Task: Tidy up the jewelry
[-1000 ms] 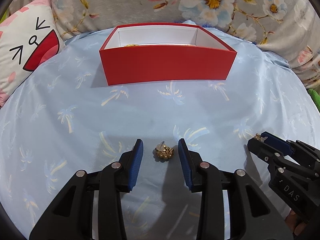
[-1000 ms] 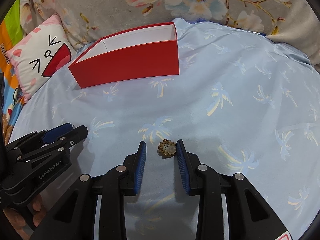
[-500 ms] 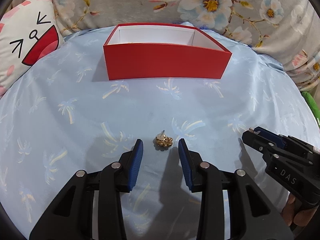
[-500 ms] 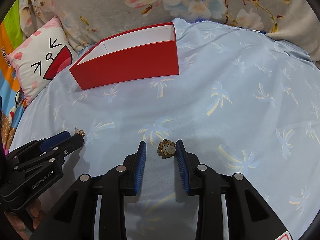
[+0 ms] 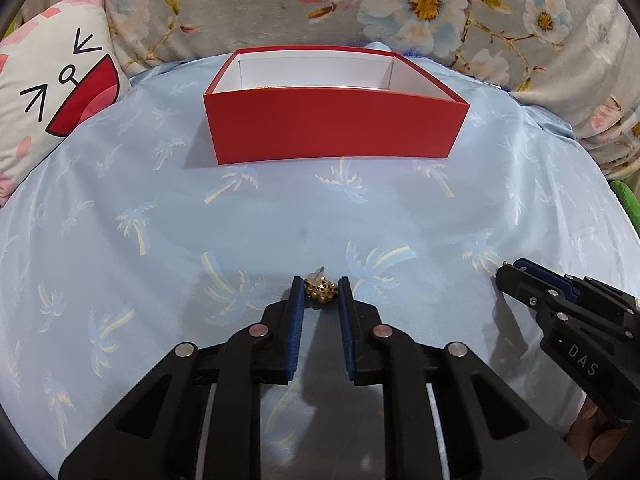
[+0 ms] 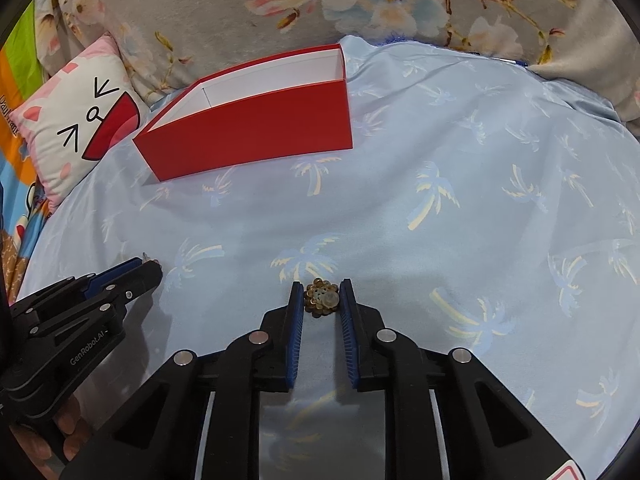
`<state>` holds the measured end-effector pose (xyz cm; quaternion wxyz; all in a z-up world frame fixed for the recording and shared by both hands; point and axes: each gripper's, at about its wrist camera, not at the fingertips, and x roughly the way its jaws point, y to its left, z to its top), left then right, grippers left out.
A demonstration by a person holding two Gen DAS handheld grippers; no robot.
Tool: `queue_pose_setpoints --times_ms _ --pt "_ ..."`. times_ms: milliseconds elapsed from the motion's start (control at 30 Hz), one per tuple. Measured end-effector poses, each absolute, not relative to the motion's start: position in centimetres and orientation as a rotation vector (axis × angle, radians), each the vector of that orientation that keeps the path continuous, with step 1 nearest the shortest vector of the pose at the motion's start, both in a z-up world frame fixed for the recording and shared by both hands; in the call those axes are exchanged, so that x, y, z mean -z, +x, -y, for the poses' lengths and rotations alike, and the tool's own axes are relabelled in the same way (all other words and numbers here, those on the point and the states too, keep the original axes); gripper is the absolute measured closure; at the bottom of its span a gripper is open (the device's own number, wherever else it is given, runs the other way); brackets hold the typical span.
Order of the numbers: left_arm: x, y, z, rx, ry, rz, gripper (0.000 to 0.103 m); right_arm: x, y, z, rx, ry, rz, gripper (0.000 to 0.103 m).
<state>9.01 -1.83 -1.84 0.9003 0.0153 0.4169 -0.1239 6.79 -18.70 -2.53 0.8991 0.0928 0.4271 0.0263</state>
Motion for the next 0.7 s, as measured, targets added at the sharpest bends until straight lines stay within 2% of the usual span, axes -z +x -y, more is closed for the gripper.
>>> queue_pose_setpoints --times_ms 700 --pt "1.6 6.0 0.7 0.257 0.009 -0.857 0.087 2.0 4.4 16.0 -0.122 0.167 -0.867 0.086"
